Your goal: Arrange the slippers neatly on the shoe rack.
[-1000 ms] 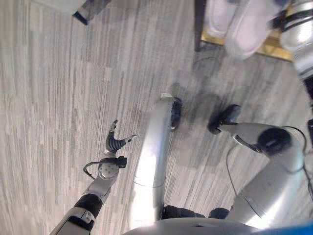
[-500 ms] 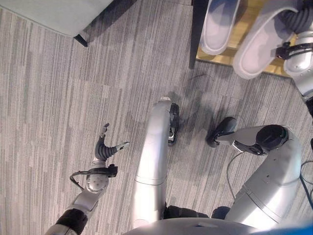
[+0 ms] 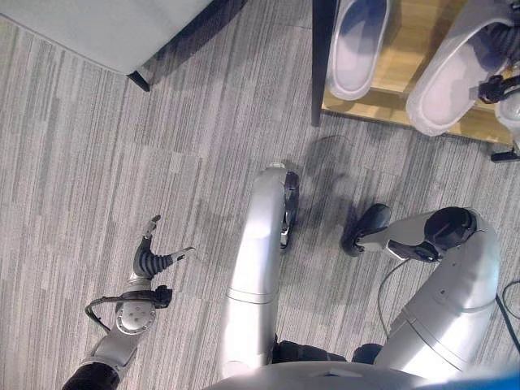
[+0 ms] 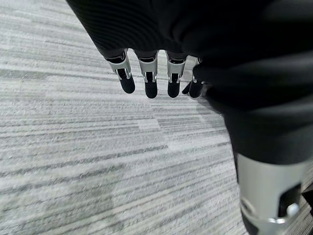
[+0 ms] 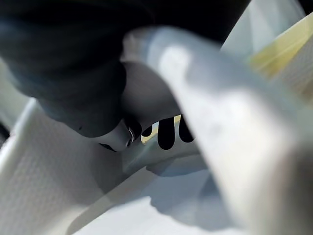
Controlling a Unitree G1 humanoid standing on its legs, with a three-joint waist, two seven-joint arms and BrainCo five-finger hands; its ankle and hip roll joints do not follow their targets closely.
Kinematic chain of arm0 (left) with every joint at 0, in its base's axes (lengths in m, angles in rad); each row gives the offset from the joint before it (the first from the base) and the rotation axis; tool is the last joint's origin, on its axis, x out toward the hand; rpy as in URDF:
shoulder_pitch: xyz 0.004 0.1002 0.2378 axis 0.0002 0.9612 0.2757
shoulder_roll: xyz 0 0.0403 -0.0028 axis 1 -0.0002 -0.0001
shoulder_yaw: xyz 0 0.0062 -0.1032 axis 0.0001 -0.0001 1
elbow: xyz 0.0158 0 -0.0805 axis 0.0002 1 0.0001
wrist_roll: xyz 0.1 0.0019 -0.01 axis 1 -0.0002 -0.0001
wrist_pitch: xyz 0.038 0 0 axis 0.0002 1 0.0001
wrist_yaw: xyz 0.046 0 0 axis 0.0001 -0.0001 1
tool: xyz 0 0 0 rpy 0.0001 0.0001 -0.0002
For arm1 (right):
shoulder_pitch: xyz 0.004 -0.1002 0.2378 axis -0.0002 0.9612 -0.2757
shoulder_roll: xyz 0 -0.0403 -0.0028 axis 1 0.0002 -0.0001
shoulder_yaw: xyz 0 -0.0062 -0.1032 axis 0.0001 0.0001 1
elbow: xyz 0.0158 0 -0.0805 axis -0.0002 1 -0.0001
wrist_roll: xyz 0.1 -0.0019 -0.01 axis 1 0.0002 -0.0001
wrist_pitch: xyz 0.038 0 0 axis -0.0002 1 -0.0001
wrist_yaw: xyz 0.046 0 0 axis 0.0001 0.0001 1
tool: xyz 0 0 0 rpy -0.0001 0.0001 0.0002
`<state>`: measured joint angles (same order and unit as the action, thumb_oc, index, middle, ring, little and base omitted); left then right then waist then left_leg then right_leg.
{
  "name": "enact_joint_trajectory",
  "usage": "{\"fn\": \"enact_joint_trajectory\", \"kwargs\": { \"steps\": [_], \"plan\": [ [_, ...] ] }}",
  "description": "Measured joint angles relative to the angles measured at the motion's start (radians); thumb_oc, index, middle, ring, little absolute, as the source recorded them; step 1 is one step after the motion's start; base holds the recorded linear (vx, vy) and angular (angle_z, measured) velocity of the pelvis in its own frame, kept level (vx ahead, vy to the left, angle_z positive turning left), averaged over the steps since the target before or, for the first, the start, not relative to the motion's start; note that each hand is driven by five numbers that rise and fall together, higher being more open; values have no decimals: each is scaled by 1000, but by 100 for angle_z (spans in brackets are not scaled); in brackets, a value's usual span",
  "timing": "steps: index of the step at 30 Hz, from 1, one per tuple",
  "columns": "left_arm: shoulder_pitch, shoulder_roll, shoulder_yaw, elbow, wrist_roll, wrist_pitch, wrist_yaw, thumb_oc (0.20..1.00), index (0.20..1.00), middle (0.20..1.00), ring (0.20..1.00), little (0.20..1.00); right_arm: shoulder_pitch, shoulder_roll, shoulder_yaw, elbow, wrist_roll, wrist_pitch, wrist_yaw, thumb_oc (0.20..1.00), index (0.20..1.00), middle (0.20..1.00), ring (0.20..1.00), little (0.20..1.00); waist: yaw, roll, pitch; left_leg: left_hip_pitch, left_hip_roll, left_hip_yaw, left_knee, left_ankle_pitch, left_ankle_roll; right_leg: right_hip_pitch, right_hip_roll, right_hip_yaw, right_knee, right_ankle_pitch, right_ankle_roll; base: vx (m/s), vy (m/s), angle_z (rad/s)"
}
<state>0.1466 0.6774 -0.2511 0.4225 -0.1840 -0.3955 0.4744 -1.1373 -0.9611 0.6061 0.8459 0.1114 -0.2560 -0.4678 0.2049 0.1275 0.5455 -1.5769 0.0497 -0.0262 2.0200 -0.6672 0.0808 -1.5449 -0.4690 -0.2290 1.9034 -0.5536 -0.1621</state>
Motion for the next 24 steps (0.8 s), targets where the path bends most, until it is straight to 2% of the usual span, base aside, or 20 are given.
{"fn": "enact_joint_trajectory", "kwargs": {
  "steps": [8, 9, 10, 13, 21, 22, 23, 24],
  "plan": [
    [33, 28, 25, -76, 1, 2, -20, 1000, 1000, 1000, 1000, 1000, -6, 1, 37, -2, -8, 0, 26, 200, 200, 200, 200, 200, 10, -1, 1, 3, -15, -10, 1, -1, 2, 18, 5, -2, -2, -4, 1, 5, -19, 4],
    [34, 56, 29, -90, 1, 2, -33, 1000, 1000, 1000, 1000, 1000, -6, 1, 39, 1, -10, 0, 29, 580, 580, 580, 580, 580, 9, -1, 1, 3, -15, -12, 8, -3, 5, 19, 11, -1, -1, -4, 2, 0, 0, 0],
    [34, 59, 29, -90, 1, 2, -33, 1000, 1000, 1000, 1000, 1000, -6, 1, 39, 3, -10, 0, 29, 1000, 1000, 1000, 1000, 1000, 8, -1, 1, 2, -15, -11, 9, -3, 6, 19, 12, 0, -1, -3, 3, 0, 0, 0],
    [40, 87, 27, -129, 2, 13, -40, 1000, 1000, 1000, 1000, 1000, -12, 24, 39, 104, -17, 4, 30, 1000, 1000, 1000, 1000, 1000, 13, -2, 1, 3, -16, -11, 14, -4, 8, 22, 13, 2, 2, 0, 9, 0, 0, 0],
    [55, 127, 59, -188, 14, 25, -72, 1000, 1000, 1000, 1000, 1000, -6, 24, 28, 60, -18, 12, 29, 1000, 1000, 1000, 1000, 1000, 5, -2, 1, 6, -17, -11, 22, -6, 12, 26, 15, 4, 5, 3, 12, -1, 17, -1],
    [19, 111, 57, -113, 30, 14, -73, 1000, 1000, 1000, 1000, 1000, 11, 40, -8, 10, -17, 17, 21, 1000, 1000, 1000, 1000, 1000, -6, -4, 2, 8, -11, -10, 28, -9, 17, 24, 21, 7, 8, 2, 11, 4, 64, -17],
    [-176, -9, 4, 294, 44, 18, -35, 1000, 1000, 1000, 1000, 1000, 4, 129, -60, -65, -17, 10, -14, 1000, 1000, 1000, 1000, 1000, -39, -4, 2, 14, 1, -9, 32, -12, 19, 24, 51, 12, 3, 8, 18, -16, 33, -22],
    [-244, -60, -36, 450, 26, 39, -29, 1000, 1000, 1000, 1000, 1000, 3, 165, -77, -97, -17, 6, -31, 1000, 1000, 1000, 1000, 1000, -54, -6, 3, 15, 4, -13, 37, -16, 19, 25, 61, 14, 4, 13, 27, -19, -5, -26]
  ]
}}
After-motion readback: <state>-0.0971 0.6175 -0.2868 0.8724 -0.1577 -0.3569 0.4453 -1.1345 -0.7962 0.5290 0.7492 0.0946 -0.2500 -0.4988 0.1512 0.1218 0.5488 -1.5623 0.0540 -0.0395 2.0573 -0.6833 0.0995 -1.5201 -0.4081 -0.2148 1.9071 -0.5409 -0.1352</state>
